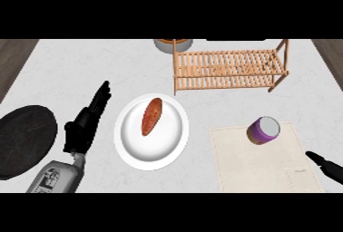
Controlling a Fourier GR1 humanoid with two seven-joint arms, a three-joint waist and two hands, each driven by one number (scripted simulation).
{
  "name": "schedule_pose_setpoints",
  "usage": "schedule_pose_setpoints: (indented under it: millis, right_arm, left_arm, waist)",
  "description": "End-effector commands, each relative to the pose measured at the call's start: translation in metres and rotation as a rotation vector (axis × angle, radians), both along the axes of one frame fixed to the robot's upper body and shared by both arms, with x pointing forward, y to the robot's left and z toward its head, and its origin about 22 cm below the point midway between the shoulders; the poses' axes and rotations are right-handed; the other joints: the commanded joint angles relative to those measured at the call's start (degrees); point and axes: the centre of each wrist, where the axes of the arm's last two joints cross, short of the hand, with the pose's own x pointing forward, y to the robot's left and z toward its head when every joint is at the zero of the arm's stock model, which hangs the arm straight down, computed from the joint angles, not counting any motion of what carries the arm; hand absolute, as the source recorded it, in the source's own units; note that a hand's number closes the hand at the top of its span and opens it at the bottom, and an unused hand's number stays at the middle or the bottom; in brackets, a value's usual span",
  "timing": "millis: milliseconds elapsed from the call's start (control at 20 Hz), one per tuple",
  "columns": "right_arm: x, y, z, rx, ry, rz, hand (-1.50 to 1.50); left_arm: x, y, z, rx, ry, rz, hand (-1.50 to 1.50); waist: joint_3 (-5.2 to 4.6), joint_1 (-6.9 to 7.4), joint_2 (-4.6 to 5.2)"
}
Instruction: Pick the can from the placemat and place it in the tiered shelf
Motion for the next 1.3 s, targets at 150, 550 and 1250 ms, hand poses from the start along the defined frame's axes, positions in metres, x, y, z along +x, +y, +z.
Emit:
schedule_pose_setpoints:
  millis: [150,550,1250]
  right_arm:
    - [-0.005,0.018,0.071,-0.135,0.215,0.064,-1.5]
    - [-0.012,0.04,0.113,-0.39,0.595,0.152,-1.5]
    - [0.006,0.118,0.121,-0.418,0.663,0.112,-1.5]
  left_arm:
    - [0.01,-0.011,0.012,0.0,0.014,-0.02,0.0]
    - [-0.004,0.0,-0.005,0.004,-0.002,-0.006,0.0]
    - [0.001,-0.002,-0.006,0.004,0.005,-0.011,0.0]
  waist:
    - [-0.18,-0.02,0.02]
    - [-0.24,0.63,0.03]
    - [0.04,0.52,0.07]
